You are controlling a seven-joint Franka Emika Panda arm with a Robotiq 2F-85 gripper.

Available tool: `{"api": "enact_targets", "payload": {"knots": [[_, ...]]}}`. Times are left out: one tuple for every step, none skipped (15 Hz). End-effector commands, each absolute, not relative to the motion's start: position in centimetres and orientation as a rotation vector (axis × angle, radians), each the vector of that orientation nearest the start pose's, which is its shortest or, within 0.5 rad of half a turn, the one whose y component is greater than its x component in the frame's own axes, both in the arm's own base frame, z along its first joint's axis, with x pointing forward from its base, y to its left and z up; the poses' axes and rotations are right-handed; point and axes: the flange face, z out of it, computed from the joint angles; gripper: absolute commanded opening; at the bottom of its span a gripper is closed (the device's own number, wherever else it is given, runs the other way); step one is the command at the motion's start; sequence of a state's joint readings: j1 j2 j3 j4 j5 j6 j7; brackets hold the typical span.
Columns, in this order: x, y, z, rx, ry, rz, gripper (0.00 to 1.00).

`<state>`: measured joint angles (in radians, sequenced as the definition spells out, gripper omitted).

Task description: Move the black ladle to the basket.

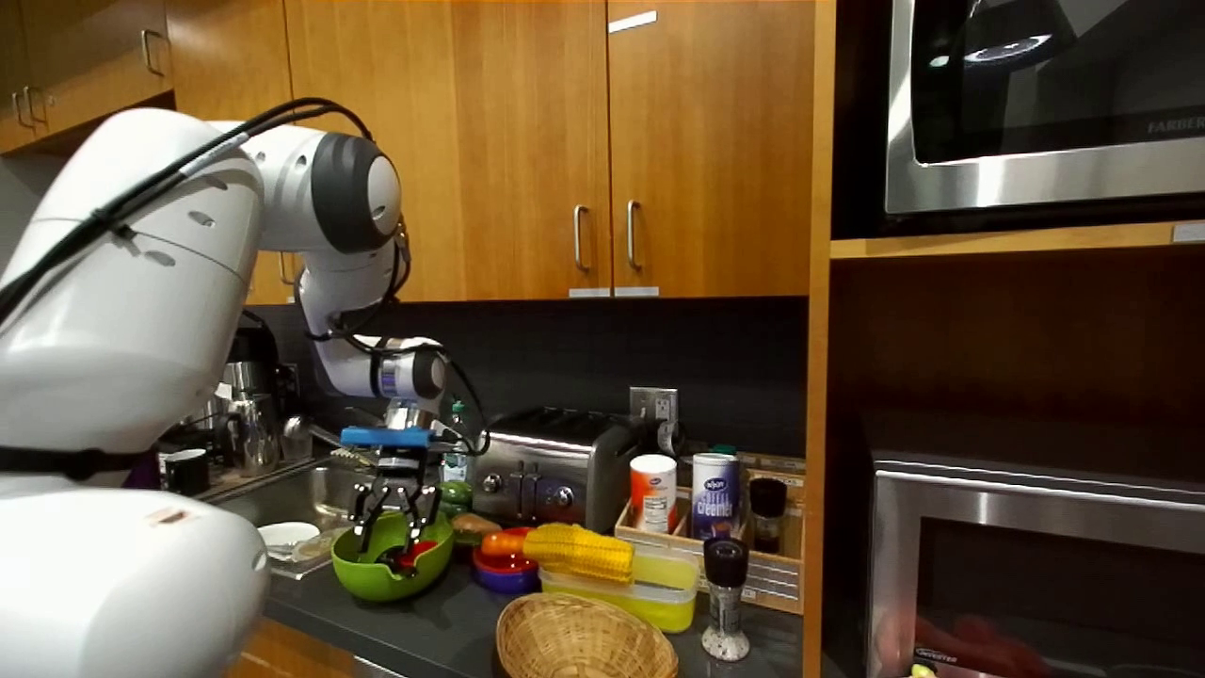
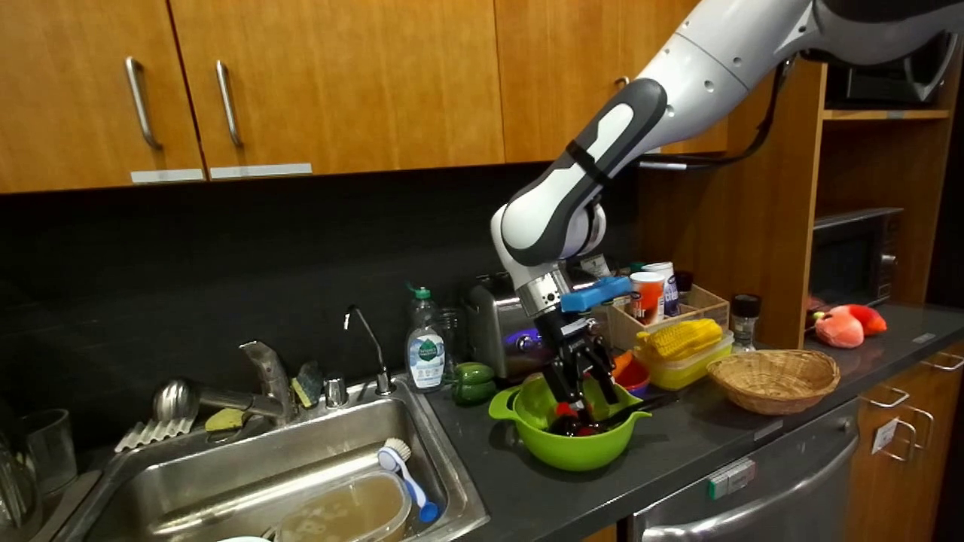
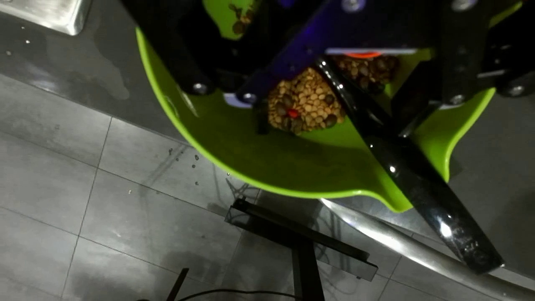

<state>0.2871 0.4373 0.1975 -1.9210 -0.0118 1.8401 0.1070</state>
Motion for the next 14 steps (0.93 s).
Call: {"api": "enact_targets", "payload": {"knots": [[51.0,25.8,23.8,-3.05,-0.605,0.854,0.52],[51.2,25.8,23.6,-3.049,-0.603,0.865,0.54],[51.1,25.8,23.3,-3.044,-0.596,0.879,0.7],[51.2,25.8,23.0,-3.042,-0.596,0.888,0.8],[51.3,25.9,22.6,-3.033,-0.597,0.902,0.83],[51.3,26.1,22.3,-3.026,-0.594,0.915,0.87],[51.4,26.1,21.8,-3.019,-0.59,0.929,0.94],[51.6,26.2,21.4,-3.012,-0.588,0.944,0.98],[51.7,26.2,21.1,-3.008,-0.583,0.959,1.0],[51.9,26.2,20.9,-3.005,-0.58,0.971,1.0],[52.1,26.2,20.7,-3.001,-0.577,0.982,1.0],[52.3,26.2,20.6,-2.996,-0.572,0.992,0.93],[52.6,26.2,20.4,-2.993,-0.568,1.002,0.75],[52.8,26.2,20.4,-2.989,-0.563,1.008,0.74]]}}
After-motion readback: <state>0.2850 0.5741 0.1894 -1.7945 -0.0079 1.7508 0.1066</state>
